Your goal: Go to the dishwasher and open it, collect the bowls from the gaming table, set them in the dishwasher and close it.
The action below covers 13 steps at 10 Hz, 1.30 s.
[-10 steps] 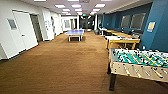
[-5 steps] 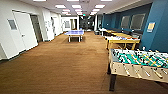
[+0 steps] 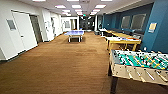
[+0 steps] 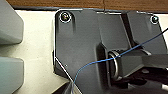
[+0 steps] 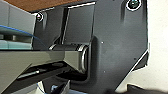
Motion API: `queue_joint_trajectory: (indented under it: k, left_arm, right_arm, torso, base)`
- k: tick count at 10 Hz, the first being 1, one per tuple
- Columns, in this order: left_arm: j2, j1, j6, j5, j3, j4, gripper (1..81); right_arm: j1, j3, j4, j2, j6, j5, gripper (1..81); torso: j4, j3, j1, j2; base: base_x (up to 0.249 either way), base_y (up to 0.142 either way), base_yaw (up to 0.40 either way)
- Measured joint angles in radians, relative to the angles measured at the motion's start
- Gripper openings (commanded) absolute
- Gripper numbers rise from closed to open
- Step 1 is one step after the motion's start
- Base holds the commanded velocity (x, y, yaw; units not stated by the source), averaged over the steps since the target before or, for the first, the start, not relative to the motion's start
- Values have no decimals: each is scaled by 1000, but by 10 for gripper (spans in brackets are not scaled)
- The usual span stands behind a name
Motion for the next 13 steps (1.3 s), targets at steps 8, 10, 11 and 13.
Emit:
queue_joint_trajectory:
  k: [8, 10, 11, 13]
  left_arm:
    - [0, -3, 0, -1, 0, 0, 811]
    - [-2, -10, 0, 0, 0, 0, 811]
    - [4, -14, 0, -6, 1, 0, 811]
    - [0, 13, -3, 5, 0, -1, 811]
  right_arm:
    - [8, 0, 0, 4, 0, 3, 811]
    - [16, -1, 0, 9, 0, 1, 811]
    - [19, -4, 0, 3, 0, 5, 811]
    - [-7, -7, 0, 11, 0, -5, 811]
  torso:
    - [0, 0, 0, 0]
    - [0, 0, 2, 1]
    - [0, -1, 2, 1]
    - [0, 0, -2, -1]
  base:
    - [164, 0, 0]
    - [164, 0, 0]
    - [163, 0, 0]
    - [164, 0, 0]
